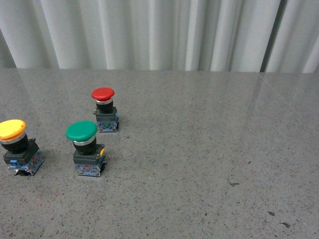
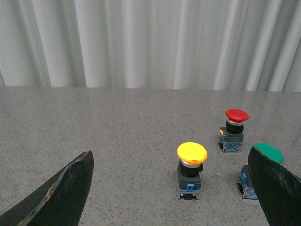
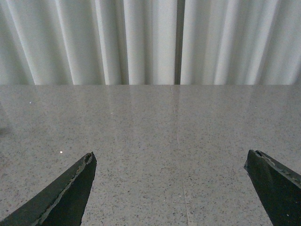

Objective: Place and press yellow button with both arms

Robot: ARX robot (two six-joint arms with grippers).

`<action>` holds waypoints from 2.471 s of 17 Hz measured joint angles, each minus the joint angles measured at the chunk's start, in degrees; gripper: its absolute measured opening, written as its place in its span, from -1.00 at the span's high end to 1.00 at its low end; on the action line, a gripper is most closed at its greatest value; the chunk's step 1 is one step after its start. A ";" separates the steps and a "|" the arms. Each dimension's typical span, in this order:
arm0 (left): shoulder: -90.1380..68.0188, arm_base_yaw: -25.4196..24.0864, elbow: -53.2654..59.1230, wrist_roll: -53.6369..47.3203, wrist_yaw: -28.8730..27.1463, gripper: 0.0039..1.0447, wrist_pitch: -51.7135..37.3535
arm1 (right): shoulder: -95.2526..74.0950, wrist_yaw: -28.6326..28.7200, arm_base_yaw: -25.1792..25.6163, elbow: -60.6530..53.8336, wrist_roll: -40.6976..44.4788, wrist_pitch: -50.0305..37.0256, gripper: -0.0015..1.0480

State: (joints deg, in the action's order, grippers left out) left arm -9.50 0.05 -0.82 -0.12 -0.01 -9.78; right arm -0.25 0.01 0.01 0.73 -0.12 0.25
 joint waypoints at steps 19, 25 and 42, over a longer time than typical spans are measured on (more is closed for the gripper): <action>0.00 0.00 0.00 0.00 0.00 -0.88 0.00 | 0.00 0.00 0.00 0.00 0.00 0.00 -0.87; -10.49 5.86 -5.29 2.10 -13.79 -0.88 9.31 | 0.00 0.02 0.00 0.00 0.00 0.02 -0.87; -70.84 9.49 -33.03 3.23 -8.28 -0.88 -7.48 | 0.00 0.00 0.00 0.00 0.00 0.02 -0.87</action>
State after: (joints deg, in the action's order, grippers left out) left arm -80.34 9.54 -33.85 3.11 -8.29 -17.26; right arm -0.25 0.01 0.01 0.73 -0.12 0.27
